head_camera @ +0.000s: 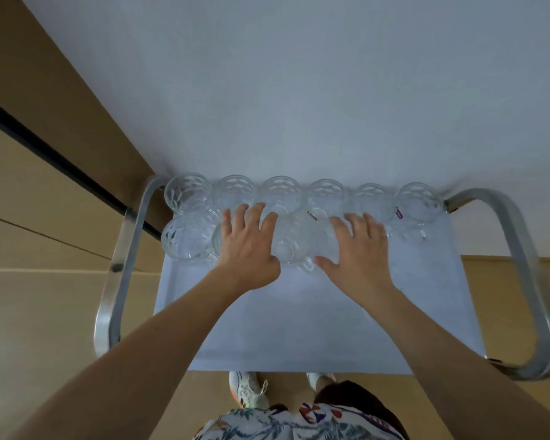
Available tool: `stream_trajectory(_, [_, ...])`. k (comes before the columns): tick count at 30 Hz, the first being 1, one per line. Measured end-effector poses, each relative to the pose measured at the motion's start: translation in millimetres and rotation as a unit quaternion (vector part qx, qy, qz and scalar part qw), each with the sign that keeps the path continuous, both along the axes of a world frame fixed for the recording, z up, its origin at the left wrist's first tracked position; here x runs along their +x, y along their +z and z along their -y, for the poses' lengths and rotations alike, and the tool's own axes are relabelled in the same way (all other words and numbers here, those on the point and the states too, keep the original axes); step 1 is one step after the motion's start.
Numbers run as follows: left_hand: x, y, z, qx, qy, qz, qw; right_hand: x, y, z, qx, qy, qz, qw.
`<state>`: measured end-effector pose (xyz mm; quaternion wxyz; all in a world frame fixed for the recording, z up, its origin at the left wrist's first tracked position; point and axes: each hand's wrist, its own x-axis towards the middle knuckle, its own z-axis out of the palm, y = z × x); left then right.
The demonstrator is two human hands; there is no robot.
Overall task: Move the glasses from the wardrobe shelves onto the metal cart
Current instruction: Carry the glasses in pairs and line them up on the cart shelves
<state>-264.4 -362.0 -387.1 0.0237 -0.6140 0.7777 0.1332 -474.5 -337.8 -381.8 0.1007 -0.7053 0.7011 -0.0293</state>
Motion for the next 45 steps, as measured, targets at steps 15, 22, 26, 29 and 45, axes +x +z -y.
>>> stream_trajectory(15, [-37,-11,10,0.007,-0.084,0.004,0.996,-34,0,-10,0.169,-0.106,0.109,0.974])
stream_trajectory(22, [-40,-7,17,0.002,-0.07,-0.056,0.996,-17,-3,2,0.155,-0.054,0.125,0.978])
stream_trajectory(26, [-59,-8,36,-0.011,-0.093,-0.081,0.992,-19,-5,9,0.149,-0.031,0.134,0.979])
stream_trajectory(29, [-70,-13,50,0.011,-0.119,-0.036,0.992,-20,-6,15,0.137,-0.011,0.151,0.979])
stream_trajectory(45, [-73,0,33,0.034,-0.017,-0.028,0.999,-41,-20,23,0.103,0.067,0.204,0.971])
